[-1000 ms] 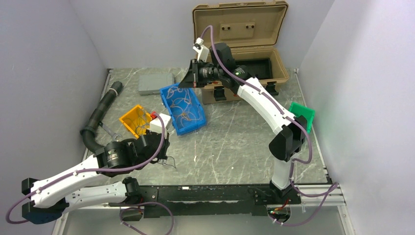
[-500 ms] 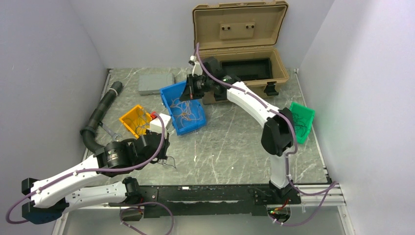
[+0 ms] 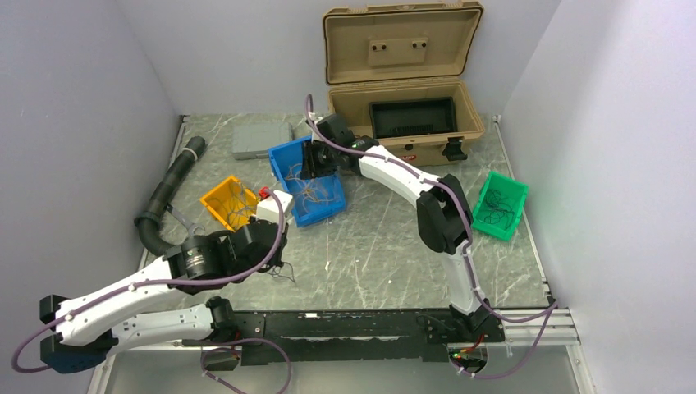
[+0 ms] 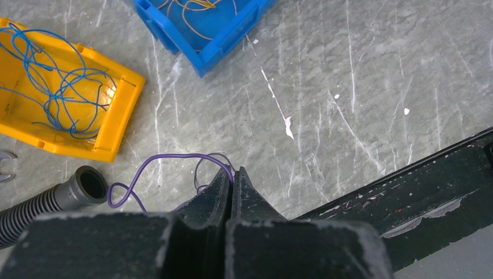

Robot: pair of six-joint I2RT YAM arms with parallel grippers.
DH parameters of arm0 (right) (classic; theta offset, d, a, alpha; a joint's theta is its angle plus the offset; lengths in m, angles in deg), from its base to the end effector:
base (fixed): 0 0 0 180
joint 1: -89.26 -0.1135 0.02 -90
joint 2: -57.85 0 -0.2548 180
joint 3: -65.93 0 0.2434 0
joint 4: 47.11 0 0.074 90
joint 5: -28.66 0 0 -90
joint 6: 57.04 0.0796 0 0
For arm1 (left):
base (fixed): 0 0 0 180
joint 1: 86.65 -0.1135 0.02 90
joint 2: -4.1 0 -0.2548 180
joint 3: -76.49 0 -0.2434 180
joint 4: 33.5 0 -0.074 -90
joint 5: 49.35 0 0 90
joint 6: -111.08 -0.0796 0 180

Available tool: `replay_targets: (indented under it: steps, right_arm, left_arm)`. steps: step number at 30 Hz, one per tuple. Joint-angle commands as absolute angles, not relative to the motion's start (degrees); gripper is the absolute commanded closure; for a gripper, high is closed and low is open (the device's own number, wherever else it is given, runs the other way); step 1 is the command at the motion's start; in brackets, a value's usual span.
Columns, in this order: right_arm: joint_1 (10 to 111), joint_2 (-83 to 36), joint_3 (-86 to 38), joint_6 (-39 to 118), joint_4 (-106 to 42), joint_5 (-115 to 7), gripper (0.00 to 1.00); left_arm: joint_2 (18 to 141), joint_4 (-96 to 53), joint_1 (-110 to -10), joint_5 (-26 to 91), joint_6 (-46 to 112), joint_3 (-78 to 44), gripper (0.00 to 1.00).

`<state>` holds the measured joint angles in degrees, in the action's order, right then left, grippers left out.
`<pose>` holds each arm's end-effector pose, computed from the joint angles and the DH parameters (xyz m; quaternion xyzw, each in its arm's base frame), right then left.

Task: Untangle the cables
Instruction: Place the cable in the bin, then pick up the cable at the center of the board.

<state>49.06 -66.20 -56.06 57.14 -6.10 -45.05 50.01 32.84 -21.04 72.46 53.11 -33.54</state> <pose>0.3795 0.3500 0.2132 -0.1824 0.8913 0.3200 0.2643 0.1083 -0.1373 0.3005 0.1479 0.8741 -0.1278 0.4448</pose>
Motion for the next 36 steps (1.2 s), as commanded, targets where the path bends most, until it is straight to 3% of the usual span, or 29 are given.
replay_targets:
  steps: [1,2,4,8,13,20,27,32,36]
  right_arm:
    - [47.96,-62.25,-59.31,53.82,-11.06,-52.21,0.37]
    - [47.96,-61.86,-59.68,53.56,-9.74,-52.88,0.31]
    - [48.0,-58.69,-56.59,53.2,-9.42,-53.44,0.29]
    - [48.17,-43.62,-39.6,53.36,-16.41,-53.26,0.26]
    - [52.48,-28.35,-25.49,53.88,-12.62,-54.02,0.09]
    - [63.05,-7.32,-7.48,57.22,-7.77,-51.31,0.06]
    - [63.95,6.47,3.18,61.61,-3.44,-52.68,0.05]
    - [63.89,12.1,11.29,65.44,-5.89,-48.73,0.05]
    - [63.83,12.53,16.18,68.01,-8.75,-45.04,0.01]
  left_arm:
    - [51.72,30.33,-21.17,71.78,50.85,-30.28,1.0]
    - [52.02,30.18,-21.16,71.65,50.59,-29.88,1.0]
    - [52.62,29.89,-21.17,71.14,50.12,-29.13,1.0]
    - [53.99,27.5,-21.17,69.6,48.56,-28.52,1.0]
    - [58.68,22.36,-21.17,66.47,45.25,-26.31,1.0]
    - [70.94,16.98,-22.06,62.76,40.22,-17.41,1.0]
    - [78.9,9.91,-27.22,55.09,39.68,-9.12,1.0]
    - [82.42,6.3,-28.12,51.39,41.01,-11.31,1.0]
    - [84.89,-0.07,-28.36,49.45,44.67,-20.16,1.0]
